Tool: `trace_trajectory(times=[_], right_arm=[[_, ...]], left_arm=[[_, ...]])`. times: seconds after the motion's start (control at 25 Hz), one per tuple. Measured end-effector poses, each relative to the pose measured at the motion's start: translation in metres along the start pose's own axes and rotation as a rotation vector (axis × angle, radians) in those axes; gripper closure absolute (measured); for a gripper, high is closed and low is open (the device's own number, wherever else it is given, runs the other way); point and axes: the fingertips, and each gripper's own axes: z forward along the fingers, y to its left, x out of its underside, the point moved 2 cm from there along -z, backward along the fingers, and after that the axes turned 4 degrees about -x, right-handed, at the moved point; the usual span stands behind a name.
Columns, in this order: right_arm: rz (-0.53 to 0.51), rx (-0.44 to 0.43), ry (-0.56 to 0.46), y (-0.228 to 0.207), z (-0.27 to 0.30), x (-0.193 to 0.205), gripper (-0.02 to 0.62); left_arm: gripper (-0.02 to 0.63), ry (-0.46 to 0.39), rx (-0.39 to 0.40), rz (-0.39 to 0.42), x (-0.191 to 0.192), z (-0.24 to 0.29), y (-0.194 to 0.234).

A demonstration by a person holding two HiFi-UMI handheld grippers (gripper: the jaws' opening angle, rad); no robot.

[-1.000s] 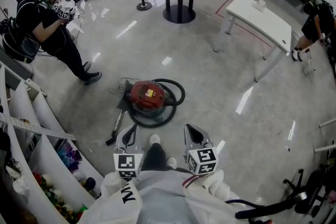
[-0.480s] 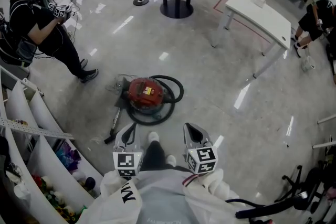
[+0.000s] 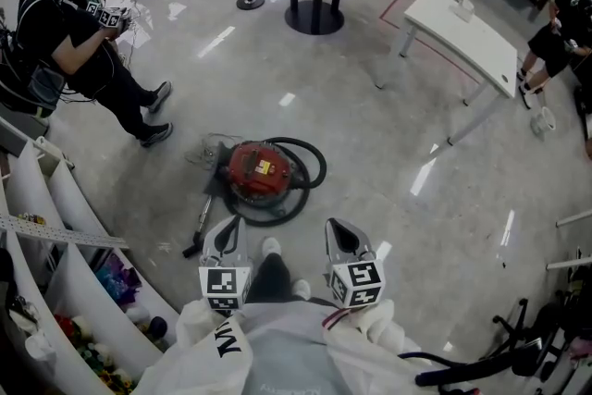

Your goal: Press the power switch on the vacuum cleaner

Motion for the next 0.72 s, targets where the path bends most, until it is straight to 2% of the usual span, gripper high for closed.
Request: trace_trajectory(times=[0.72], right_arm=[[-0.032,-0.038,0.082,0.004,0.086,-0.025,0.595]], left_arm=[[0.606,0.043,-0.010,-0.054,0.001,0.066,0.054]])
